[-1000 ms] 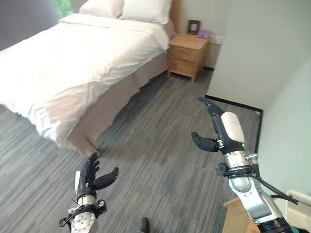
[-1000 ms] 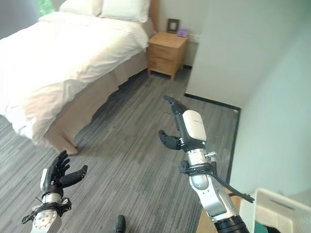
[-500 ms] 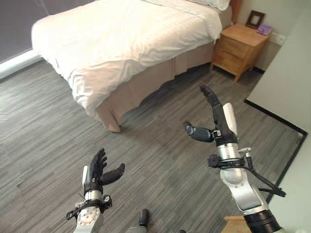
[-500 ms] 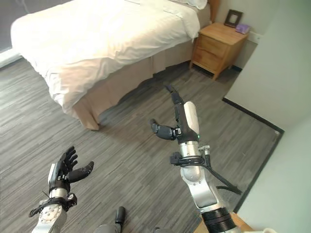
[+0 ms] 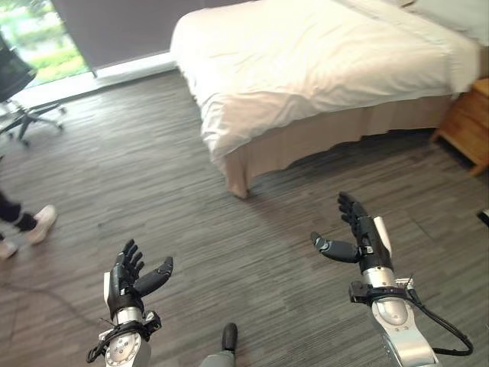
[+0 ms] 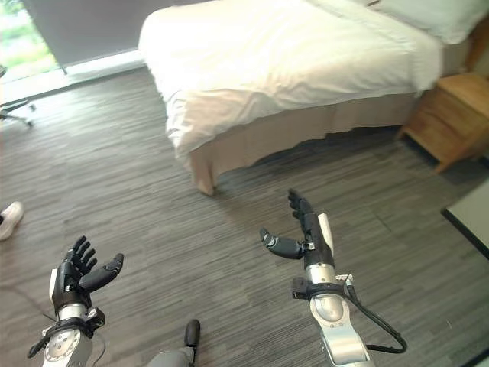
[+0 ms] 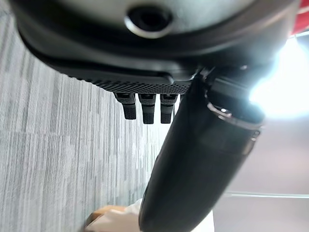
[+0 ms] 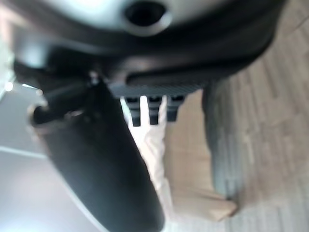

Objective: Pick up bed clothes into laundry basket.

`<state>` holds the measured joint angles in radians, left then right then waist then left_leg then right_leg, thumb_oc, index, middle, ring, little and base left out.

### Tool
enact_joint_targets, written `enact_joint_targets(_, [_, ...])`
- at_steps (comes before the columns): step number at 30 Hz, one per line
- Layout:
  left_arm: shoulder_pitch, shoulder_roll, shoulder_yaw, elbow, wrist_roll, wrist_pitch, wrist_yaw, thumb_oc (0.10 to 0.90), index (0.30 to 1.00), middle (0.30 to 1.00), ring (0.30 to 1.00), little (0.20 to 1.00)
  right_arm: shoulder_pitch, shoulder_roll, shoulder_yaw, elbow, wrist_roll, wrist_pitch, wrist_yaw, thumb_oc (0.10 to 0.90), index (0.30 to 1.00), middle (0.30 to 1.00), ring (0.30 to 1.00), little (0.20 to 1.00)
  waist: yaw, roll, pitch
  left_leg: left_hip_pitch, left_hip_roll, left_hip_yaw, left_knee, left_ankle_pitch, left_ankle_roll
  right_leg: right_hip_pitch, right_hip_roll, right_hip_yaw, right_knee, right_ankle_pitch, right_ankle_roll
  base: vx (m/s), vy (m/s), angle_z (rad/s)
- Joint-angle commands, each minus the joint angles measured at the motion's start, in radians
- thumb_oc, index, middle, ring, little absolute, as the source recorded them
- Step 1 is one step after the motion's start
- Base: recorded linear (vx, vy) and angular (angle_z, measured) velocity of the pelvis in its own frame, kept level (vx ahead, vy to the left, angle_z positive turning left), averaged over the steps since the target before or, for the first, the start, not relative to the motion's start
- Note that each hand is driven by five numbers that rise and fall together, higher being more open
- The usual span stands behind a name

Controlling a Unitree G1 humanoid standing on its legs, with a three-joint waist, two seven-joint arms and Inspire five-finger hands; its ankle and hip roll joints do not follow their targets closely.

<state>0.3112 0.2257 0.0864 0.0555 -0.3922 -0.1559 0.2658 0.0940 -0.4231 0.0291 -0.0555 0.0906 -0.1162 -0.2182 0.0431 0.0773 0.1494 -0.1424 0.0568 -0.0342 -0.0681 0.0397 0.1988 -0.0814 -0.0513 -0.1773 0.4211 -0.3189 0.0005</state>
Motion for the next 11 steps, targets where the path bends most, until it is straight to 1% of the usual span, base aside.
enact_joint_targets(1, [-0.089,0.08,0.059,-0.109,0.022,-0.099,-0.029,0.8,0.9,0.9,0.9,0.9,-0.107,0.034,-0.094,-0.051,0.013,-0.11,-0.039,0.8,0.9,0.9,0.9,0.9,0.015,-0.088,0.015,0.14,0.086,0.024,0.106,-0.082,-0.313,0.13,-0.09,-0.075,-0.498,0.328,0.113,0.05,0.093,1.12])
enact_joint_targets(2, [-0.082,0.077,0.056,-0.114,0.03,-0.091,-0.031,0.8,0.9,0.9,0.9,0.9,-0.098,0.037,-0.104,-0.053,0.009,-0.108,-0.041,0.8,0.9,0.9,0.9,0.9,0.015,-0.078,0.0,0.17,0.092,0.023,0.046,-0.066,-0.315,0.132,-0.084,-0.084,-0.5,0.324,0.115,0.09,0.127,1.16])
enact_joint_targets(3, [-0.088,0.076,0.045,-0.109,0.045,-0.083,-0.039,0.8,0.9,0.9,0.9,0.9,-0.079,0.042,-0.127,-0.039,-0.001,-0.105,-0.052,0.8,0.9,0.9,0.9,0.9,0.011,-0.066,-0.024,0.194,0.103,0.023,-0.012,-0.041,-0.328,0.138,-0.088,-0.112,-0.501,0.322,0.12,0.08,0.134,0.67])
enact_joint_targets(5, [-0.088,0.079,0.04,-0.107,0.052,-0.079,-0.04,0.8,0.9,0.9,0.9,0.9,-0.071,0.045,-0.134,-0.034,0.003,-0.102,-0.054,0.8,0.9,0.9,0.9,0.9,0.005,-0.062,-0.032,0.194,0.104,0.013,-0.019,-0.037,-0.332,0.143,-0.089,-0.127,-0.502,0.321,0.12,0.03,0.073,0.5])
enact_joint_targets(7, [-0.073,0.083,0.039,-0.103,0.059,-0.066,-0.053,0.8,0.9,0.9,0.9,0.9,-0.061,0.059,-0.127,-0.016,0.033,-0.094,-0.039,0.8,0.9,0.9,0.9,0.9,0.001,-0.056,-0.044,0.195,0.1,0.008,-0.019,-0.041,-0.326,0.151,-0.092,-0.133,-0.502,0.321,0.123,0.01,0.073,0.56])
enact_joint_targets(11, [-0.048,0.075,0.049,-0.099,0.046,-0.058,-0.063,0.8,0.9,0.9,0.9,0.9,-0.048,0.069,-0.109,0.002,0.071,-0.084,-0.012,0.8,0.9,0.9,0.9,0.9,0.009,-0.06,-0.053,0.203,0.092,0.009,-0.019,-0.048,-0.32,0.154,-0.1,-0.122,-0.501,0.327,0.127,0.0,0.091,0.26])
